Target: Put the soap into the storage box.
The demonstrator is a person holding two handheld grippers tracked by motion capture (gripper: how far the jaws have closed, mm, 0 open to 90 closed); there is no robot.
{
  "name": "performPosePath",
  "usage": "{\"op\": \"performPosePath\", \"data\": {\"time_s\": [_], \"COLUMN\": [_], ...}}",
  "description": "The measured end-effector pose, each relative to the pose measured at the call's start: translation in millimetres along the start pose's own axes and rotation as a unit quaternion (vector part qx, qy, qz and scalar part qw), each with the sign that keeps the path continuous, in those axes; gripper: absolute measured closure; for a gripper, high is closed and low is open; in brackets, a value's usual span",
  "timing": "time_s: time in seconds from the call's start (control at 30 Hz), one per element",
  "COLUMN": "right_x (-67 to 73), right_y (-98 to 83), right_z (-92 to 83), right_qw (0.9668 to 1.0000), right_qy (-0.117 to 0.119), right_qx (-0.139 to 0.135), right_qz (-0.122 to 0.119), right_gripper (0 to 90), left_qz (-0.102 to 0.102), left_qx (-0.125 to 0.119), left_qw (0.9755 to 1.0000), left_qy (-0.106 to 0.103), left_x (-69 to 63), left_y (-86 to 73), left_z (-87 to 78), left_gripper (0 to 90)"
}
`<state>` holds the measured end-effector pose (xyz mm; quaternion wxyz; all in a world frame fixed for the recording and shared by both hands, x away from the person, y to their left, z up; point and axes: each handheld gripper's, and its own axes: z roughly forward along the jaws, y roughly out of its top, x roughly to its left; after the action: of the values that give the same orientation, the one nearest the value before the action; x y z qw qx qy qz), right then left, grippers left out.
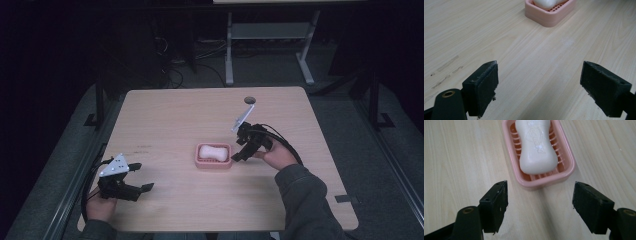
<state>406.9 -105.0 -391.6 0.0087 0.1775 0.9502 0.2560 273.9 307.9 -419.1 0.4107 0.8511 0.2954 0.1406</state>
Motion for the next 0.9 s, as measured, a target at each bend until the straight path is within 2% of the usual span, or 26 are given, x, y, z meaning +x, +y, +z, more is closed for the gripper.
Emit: {"op": "performPosePath", "data": {"time_s": [0.17,0.6,0.67,0.9], "right_x": [-0.1,4.0,3.9,3.2], "right_y": [-7.4,-13.1,-20.3,-32.5], "right_z": [-0.9,-7.5,-8.1,-10.3], "right_qw": [1.0,1.0,0.9999,0.9997], "right_qy": [0.001,-0.005,-0.005,-0.01], "right_qx": [0.0,0.002,-0.006,-0.004], "right_qz": [0.008,0.008,0.012,0.023], "right_gripper": [27.7,27.5,27.5,26.5], "left_qz": [-0.001,0.001,0.001,0.001], "left_qx": [0.0,0.0,0.0,0.0], "left_qw": [1.0,1.0,1.0,1.0], "left_qy": [0.0,0.001,0.0,0.0], "left_x": [-0.3,0.0,-0.2,-0.7], "left_y": [0.0,0.0,0.0,0.4], "left_z": [0.3,-0.3,-0.1,0.9], "left_gripper": [14.8,14.8,14.8,14.8]}}
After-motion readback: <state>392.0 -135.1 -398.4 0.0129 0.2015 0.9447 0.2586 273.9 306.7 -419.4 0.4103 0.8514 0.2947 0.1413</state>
